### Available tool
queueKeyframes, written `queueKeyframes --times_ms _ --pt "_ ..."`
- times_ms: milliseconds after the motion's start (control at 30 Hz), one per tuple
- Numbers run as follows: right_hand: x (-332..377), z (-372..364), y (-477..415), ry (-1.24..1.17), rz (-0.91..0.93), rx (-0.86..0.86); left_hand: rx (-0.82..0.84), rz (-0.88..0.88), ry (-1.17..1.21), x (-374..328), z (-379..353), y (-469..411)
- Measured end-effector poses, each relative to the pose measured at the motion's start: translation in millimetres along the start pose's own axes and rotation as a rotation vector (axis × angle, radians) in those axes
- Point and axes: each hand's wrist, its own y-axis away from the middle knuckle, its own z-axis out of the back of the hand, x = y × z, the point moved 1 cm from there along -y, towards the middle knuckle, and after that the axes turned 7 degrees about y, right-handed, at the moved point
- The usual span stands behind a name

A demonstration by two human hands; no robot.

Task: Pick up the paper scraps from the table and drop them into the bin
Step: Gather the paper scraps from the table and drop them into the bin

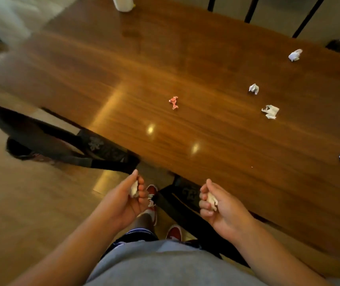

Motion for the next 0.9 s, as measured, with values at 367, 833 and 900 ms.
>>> queueKeyframes --times_ms 367,833,900 --pt "-86.9 -125.9 -14.5 0.516 -0.183 0.132 -0.071 -0.217 0.487 -3.8 136.1 115.1" --pt "-319.1 -426.7 -48.2 0.963 -0.337 0.505 -0.359 -0.57 0.814 -59.4 388.2 312.0" --pt "-346.7 -459.9 -52.6 0.971 -0.357 0.531 -0.393 -0.601 0.828 -69.7 418.0 332.0"
